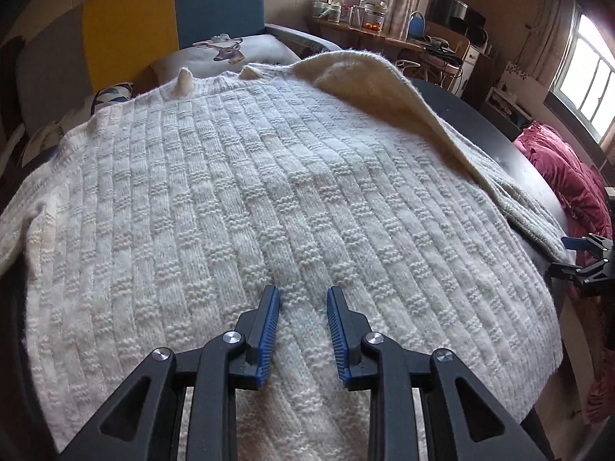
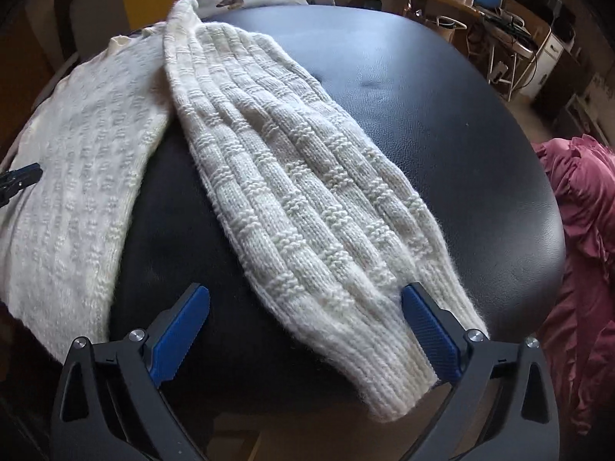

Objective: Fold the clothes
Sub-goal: 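Grasp the cuff of the sweater sleeve with the right gripper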

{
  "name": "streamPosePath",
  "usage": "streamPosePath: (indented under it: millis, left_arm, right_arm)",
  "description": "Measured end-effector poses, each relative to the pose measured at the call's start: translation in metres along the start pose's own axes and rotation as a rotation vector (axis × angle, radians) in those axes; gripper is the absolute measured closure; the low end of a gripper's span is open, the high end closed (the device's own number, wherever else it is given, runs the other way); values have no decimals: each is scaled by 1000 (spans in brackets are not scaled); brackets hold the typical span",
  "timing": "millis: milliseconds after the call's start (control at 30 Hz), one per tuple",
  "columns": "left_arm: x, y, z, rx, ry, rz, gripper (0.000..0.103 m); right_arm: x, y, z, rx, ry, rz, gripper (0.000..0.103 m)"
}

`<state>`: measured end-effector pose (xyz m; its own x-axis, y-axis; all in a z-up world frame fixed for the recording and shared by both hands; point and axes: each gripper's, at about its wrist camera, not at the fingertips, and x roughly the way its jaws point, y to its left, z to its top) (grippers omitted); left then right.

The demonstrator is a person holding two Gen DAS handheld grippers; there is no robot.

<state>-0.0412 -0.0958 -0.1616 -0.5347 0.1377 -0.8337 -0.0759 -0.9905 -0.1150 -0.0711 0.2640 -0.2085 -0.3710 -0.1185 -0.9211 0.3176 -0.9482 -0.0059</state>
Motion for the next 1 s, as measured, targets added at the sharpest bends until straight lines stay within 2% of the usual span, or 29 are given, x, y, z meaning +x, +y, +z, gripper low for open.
streamPosePath:
  millis: [67, 133, 167, 200, 267, 300, 400, 500, 667, 767, 900, 1000]
  left_arm:
    - [0, -1, 0, 5, 0, 3, 77]
    - [1, -2, 0, 15, 1, 10, 76]
    - [1, -3, 0, 17, 2, 14, 76]
    - [1, -3, 0, 15, 3, 15, 76]
    - [1, -3, 0, 7, 7, 13, 76]
    - [1, -3, 0, 2, 9, 11, 76]
    - [1, -3, 0, -1, 6, 10, 76]
    - [0, -6, -2, 20, -2, 21, 76]
    - [-7, -9, 12, 63, -27, -40, 76]
    - [-7, -10, 36, 100, -54, -57, 76]
    - [7, -15, 90, 193, -89, -51, 76]
    - [30, -21, 131, 240, -81, -66, 76]
  right_arm:
    - [-3, -2, -1, 23, -11, 3, 12]
    - [-7, -9, -2, 72, -26, 22, 17]
    - [-8, -14, -2, 99, -31, 26, 28]
    - [-9, -16, -2, 100, -33, -10, 37]
    - [-11, -17, -2, 89, -36, -85, 81]
    - [-12, -17, -2, 88, -37, -110, 86]
    - [-12, -16, -2, 79, -46, -133, 86]
    - [-22, -18, 3, 92, -81, -118, 87]
    - [-42, -21, 18, 95, -145, -127, 88]
    - [-59, -29, 41, 87, -188, -135, 88]
    - [-67, -38, 79, 84, -234, -168, 88]
    - [-79, -50, 106, 91, -271, -183, 88]
